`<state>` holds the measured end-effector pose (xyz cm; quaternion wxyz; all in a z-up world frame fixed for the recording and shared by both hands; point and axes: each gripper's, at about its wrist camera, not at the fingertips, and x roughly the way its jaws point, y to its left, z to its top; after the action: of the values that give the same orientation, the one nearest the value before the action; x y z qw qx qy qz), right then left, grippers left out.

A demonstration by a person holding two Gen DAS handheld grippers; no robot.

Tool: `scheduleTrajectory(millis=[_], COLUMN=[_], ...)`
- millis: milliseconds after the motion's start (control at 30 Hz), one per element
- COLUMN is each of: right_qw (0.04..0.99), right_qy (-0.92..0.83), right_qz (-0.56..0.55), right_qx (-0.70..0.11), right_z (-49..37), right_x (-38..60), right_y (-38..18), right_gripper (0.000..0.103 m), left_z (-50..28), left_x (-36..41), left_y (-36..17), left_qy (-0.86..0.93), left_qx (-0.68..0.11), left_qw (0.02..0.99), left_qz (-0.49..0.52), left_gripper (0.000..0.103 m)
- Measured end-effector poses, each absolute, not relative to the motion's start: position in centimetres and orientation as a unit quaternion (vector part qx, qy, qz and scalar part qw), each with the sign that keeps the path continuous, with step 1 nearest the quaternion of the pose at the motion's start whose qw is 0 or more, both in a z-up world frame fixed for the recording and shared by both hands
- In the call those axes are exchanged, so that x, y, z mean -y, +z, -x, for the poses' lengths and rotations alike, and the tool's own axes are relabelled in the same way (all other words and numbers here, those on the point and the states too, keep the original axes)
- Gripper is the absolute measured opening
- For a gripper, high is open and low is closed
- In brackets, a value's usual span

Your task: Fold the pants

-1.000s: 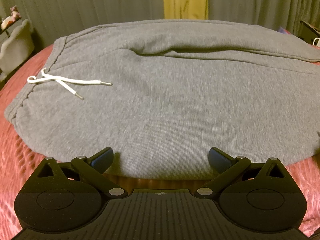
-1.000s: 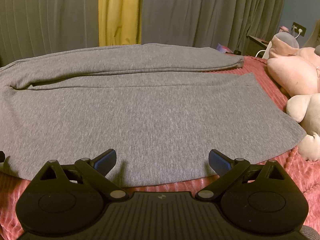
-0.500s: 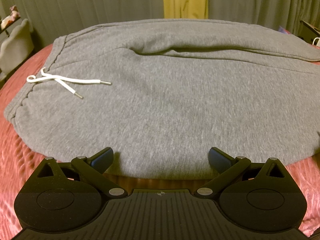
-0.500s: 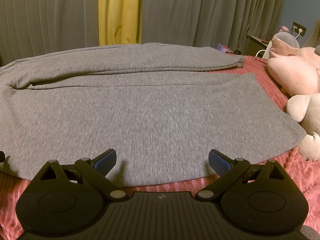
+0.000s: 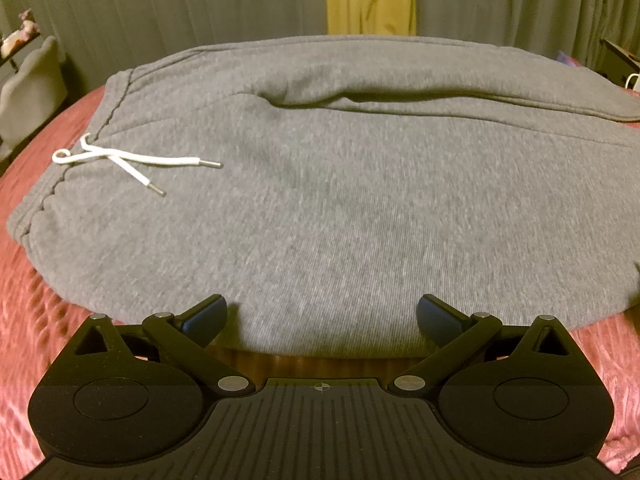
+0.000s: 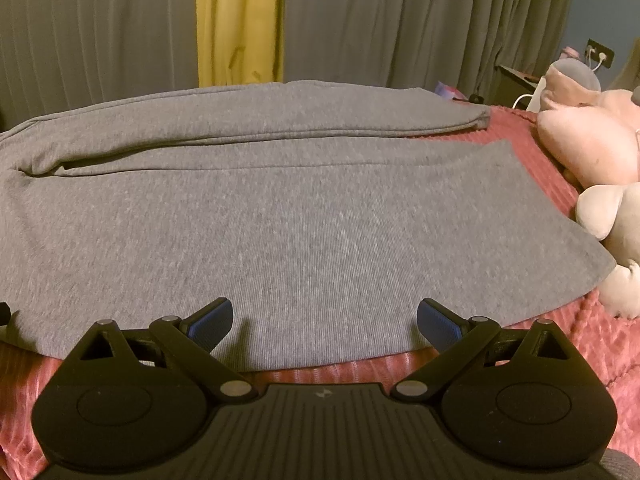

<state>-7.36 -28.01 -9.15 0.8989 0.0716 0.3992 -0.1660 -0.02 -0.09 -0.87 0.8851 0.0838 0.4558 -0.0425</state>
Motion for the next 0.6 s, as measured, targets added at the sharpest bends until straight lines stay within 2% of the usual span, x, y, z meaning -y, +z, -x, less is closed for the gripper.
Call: scheduleTrajectory(millis=[600], right_qw=[0.894], right_qy=[-0.169], right_qz=[-0.076], right_qx=[-0.408], right_z=[6.97], right_x=[28.06], right_y=[-9.20], right_gripper=[0.099], left_z=[-0.10], left_x=[0.19], left_y=[-0.91], left_qy=[-0.043], left_qx=[-0.460], left_qw=[0.883], left_qz=[-0.086], left_gripper=[0.103])
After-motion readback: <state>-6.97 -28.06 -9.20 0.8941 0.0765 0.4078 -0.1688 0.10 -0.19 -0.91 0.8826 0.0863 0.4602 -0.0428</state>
